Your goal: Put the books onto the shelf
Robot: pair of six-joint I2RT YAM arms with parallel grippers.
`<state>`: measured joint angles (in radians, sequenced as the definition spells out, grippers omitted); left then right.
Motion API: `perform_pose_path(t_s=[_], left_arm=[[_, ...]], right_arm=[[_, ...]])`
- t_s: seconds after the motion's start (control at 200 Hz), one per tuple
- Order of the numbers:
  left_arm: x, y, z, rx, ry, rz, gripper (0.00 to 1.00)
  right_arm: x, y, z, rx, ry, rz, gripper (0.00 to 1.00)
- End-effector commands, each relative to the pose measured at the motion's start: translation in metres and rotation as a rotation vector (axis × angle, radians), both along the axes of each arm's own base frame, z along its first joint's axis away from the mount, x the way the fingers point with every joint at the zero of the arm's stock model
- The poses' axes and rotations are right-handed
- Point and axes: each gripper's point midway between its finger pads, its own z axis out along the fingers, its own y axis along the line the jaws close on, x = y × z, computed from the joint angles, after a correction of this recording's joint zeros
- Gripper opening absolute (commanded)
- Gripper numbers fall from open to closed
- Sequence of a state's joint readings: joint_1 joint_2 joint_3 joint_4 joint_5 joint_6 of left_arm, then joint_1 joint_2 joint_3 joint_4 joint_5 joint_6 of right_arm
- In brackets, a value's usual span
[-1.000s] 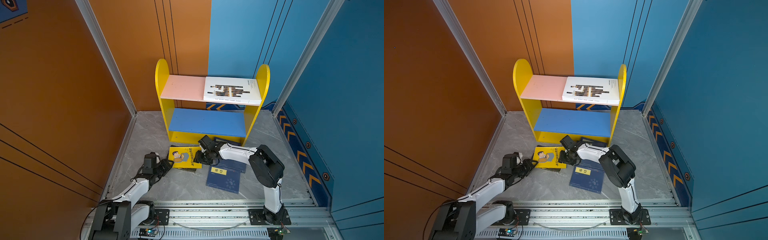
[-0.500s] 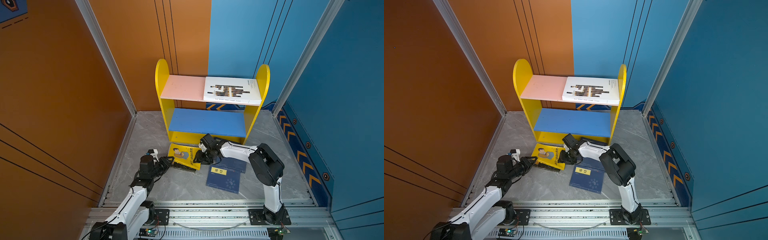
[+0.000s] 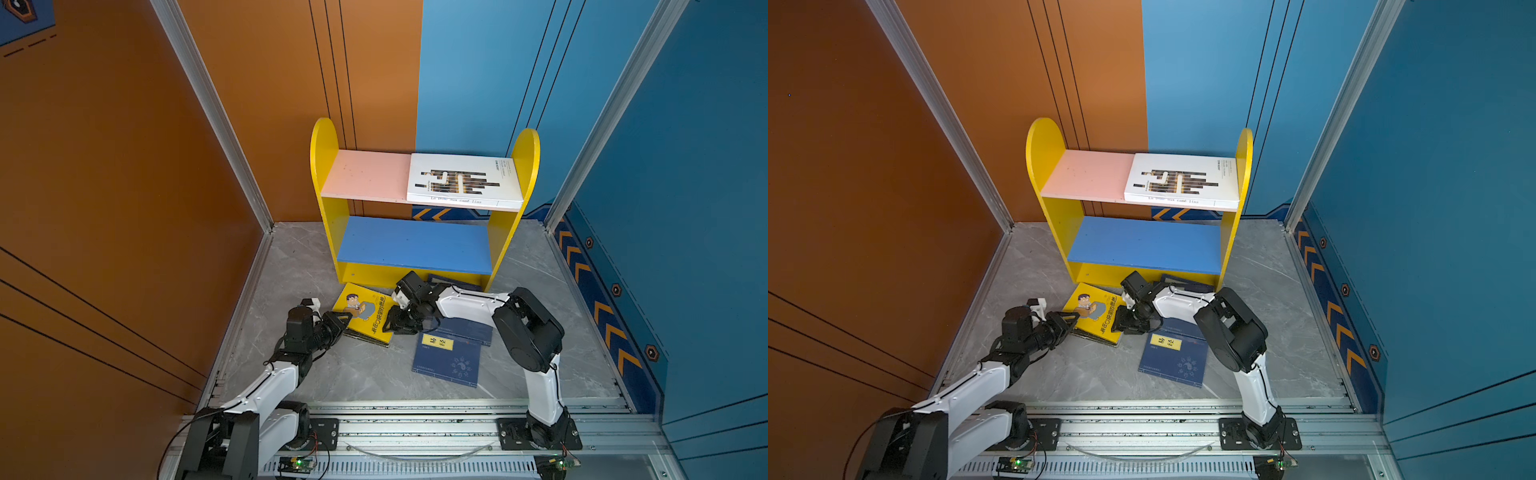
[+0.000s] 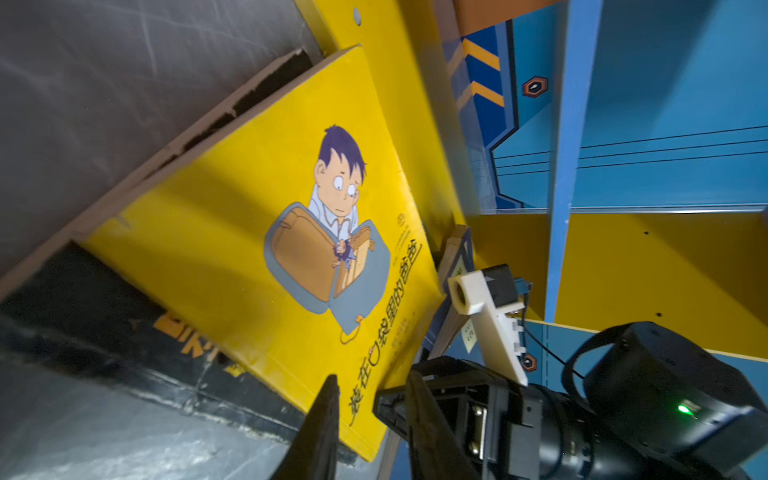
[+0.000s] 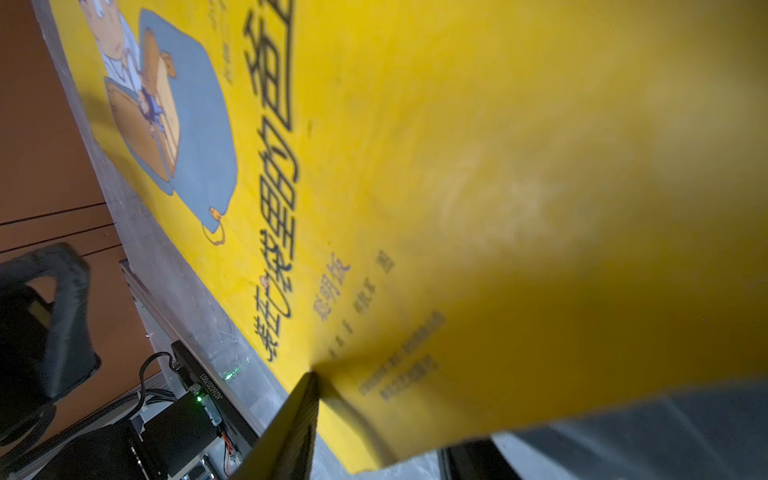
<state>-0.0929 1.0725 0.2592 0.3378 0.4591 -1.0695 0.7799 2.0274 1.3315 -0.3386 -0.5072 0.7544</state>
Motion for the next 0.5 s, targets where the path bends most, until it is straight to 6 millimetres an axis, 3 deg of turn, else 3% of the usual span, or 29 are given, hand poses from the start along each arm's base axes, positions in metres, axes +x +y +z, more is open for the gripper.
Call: perform_pose_path(t_s=[0.0,0.185,0.295,0.406,0.496], left_arm=[[0.007,0.004,0.001,0.037,0.014,0.019,0.36],[-0.004,0.021,-0.017,0.154,0.146,0.06,0.41],[-0.004,0.023,-0.024,0.141,0.186,0.087,0.44],[-0.004,0.02,-0.031,0.111,0.238,0.098,0.46],[-0.006,0.019,-0.04,0.104,0.295,0.109,0.49]], right_arm=[[-0.003,-0.016,-0.001,-0.076,-0.054,-0.009,0.5],[0.031,-0.027,0.052,-0.095,-0.28,-0.084,0.6],[0.055,-0.021,0.077,-0.089,-0.41,-0.117,0.68],[0.076,-0.004,0.084,-0.091,-0.487,-0.113,0.71],[0.088,0.008,0.077,-0.118,-0.516,-0.094,0.76]])
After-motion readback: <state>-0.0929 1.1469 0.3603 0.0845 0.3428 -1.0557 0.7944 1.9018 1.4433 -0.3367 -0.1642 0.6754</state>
